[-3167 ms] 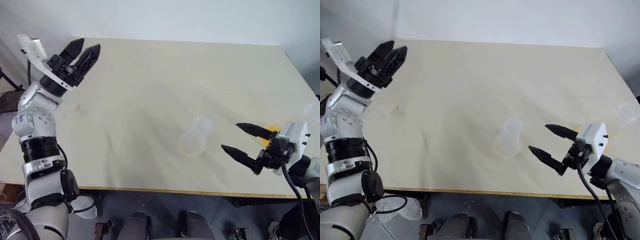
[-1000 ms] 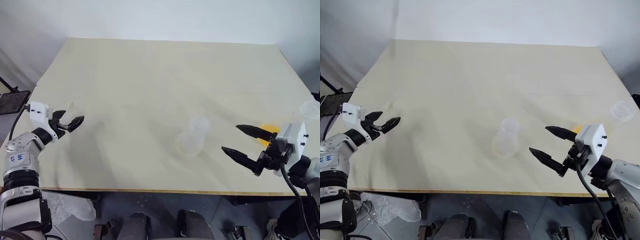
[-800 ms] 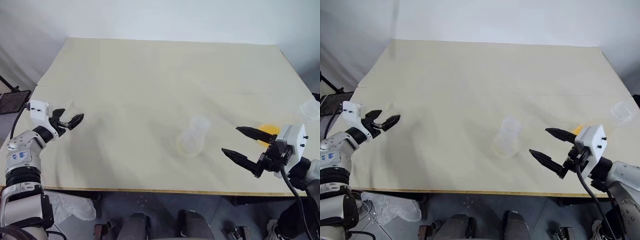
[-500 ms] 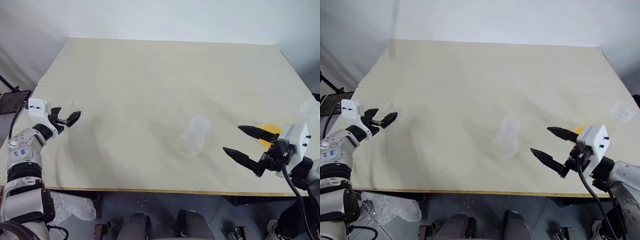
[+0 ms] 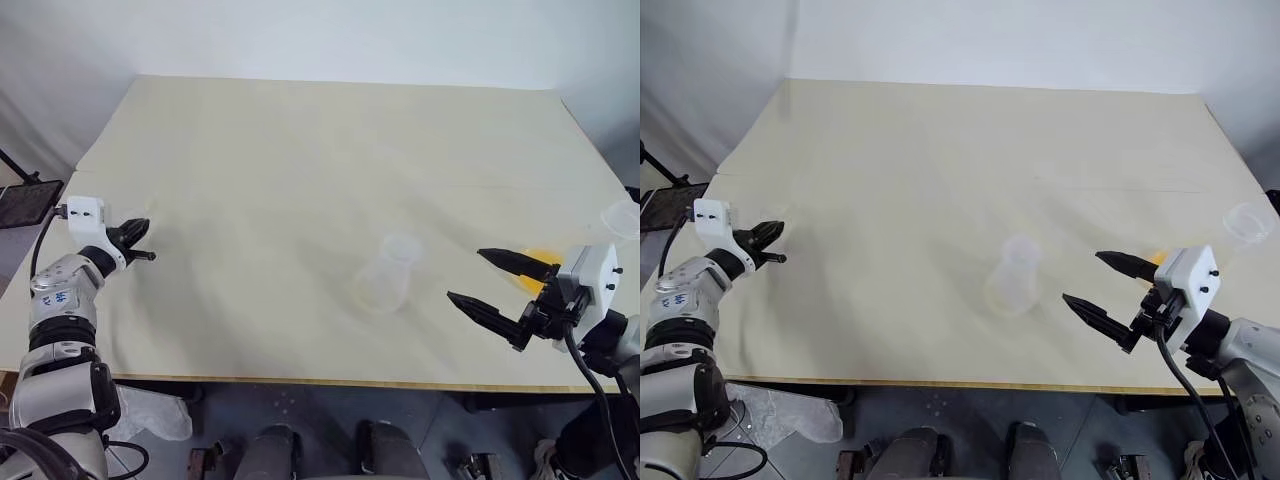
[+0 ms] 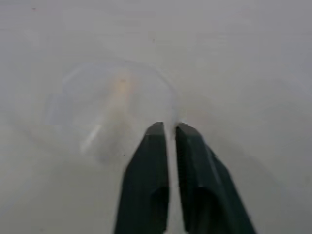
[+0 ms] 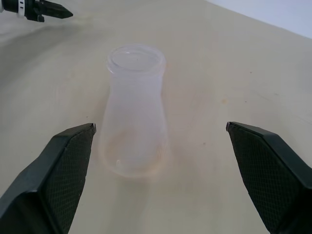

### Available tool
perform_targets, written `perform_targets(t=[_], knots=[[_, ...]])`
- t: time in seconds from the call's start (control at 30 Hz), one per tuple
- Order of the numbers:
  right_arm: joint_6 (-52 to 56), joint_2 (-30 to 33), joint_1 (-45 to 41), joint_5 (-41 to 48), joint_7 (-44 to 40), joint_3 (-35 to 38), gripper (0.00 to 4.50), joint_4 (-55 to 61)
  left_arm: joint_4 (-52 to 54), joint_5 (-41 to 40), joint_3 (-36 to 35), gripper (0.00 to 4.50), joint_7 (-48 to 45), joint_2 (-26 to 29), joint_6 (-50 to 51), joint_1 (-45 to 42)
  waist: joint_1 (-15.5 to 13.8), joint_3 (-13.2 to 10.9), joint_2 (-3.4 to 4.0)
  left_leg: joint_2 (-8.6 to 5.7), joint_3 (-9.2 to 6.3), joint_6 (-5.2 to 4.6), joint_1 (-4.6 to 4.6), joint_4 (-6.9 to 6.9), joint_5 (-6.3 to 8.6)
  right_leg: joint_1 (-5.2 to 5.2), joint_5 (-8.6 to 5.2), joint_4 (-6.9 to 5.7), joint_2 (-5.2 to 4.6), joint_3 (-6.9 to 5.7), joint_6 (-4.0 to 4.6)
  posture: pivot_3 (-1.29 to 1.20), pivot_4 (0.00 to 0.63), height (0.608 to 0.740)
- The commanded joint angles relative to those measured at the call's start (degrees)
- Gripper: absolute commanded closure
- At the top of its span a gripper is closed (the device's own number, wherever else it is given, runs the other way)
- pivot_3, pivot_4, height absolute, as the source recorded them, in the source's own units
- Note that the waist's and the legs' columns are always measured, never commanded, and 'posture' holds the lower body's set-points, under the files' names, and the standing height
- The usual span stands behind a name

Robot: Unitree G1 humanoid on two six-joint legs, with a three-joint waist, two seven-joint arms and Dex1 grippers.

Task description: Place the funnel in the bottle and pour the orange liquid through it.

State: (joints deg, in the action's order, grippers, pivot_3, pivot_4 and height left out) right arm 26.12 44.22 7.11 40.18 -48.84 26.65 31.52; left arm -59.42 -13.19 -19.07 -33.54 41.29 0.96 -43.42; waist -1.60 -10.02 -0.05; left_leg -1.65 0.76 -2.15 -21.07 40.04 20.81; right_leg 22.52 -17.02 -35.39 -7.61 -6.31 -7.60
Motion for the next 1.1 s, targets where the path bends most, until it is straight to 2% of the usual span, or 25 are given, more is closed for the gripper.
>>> perform_targets(t=[0.03, 0.4, 0.57, 0.8, 0.93, 1.1], knots=[[-1.39, 0.43, 0.08, 0.05, -0.24, 1.59, 0.0, 1.08, -0.99, 0.45, 0.01, 4.48, -0.56, 1.12, -1.14, -0.85, 0.0, 0.0, 0.0, -0.01, 0.0, 0.0, 0.0, 0.0, 0.0, 0.0, 0.0, -0.01, -0.01, 0.0, 0.0, 0.0, 0.15, 0.74], [-2.03, 0.36, 0.25, -0.24, -0.12, 1.41, 0.0, 0.83, 4.19, -1.59, -0.83, 4.48, -6.57, 2.25, -0.29, 1.31, 0.07, 0.0, 0.0, -0.01, 0.0, 0.0, 0.0, 0.0, 0.0, 0.01, 0.0, -0.02, -0.01, 0.0, 0.0, 0.0, 0.15, 0.74], [-2.25, 0.26, -0.55, -0.53, -0.15, 0.7, 0.0, 0.17, 15.75, -6.14, -0.81, 4.48, -16.65, 2.06, 4.43, 5.49, 0.18, 0.0, 0.0, 0.0, -0.01, 0.0, -0.01, 0.01, 0.0, 0.01, 0.0, -0.02, -0.01, 0.02, 0.0, 0.0, 0.15, 0.74], [-2.68, -0.15, -1.08, -1.08, -0.25, -0.12, 0.0, -0.4, 29.87, -10.39, 0.77, 4.48, -25.5, 1.9, 11.7, 10.13, 0.18, 0.0, 0.0, 0.01, -0.05, 0.0, -0.02, 0.02, 0.0, 0.0, 0.0, -0.01, -0.01, 0.02, 0.0, 0.0, 0.15, 0.74], [-2.99, -0.37, -1.37, -1.46, -0.15, -0.54, 0.0, -0.63, 34.37, -11.11, 2.03, 4.48, -27.1, 1.53, 14.51, 10.79, 0.11, 0.0, 0.0, 0.01, -0.07, 0.0, -0.01, 0.03, 0.0, -0.03, 0.0, 0.0, -0.01, 0.03, 0.0, 0.0, 0.15, 0.74], [-3.56, -1.32, 0.05, -1.72, 0.55, -0.06, 0.0, 0.23, 40.95, -12.67, 7.25, 4.48, -34.15, 0.33, 15.69, 7.58, 0.01, 0.0, 0.0, 0.0, -0.08, 0.0, -0.02, 0.03, 0.0, -0.03, 0.0, 0.0, -0.01, 0.04, 0.0, 0.0, 0.15, 0.74]])
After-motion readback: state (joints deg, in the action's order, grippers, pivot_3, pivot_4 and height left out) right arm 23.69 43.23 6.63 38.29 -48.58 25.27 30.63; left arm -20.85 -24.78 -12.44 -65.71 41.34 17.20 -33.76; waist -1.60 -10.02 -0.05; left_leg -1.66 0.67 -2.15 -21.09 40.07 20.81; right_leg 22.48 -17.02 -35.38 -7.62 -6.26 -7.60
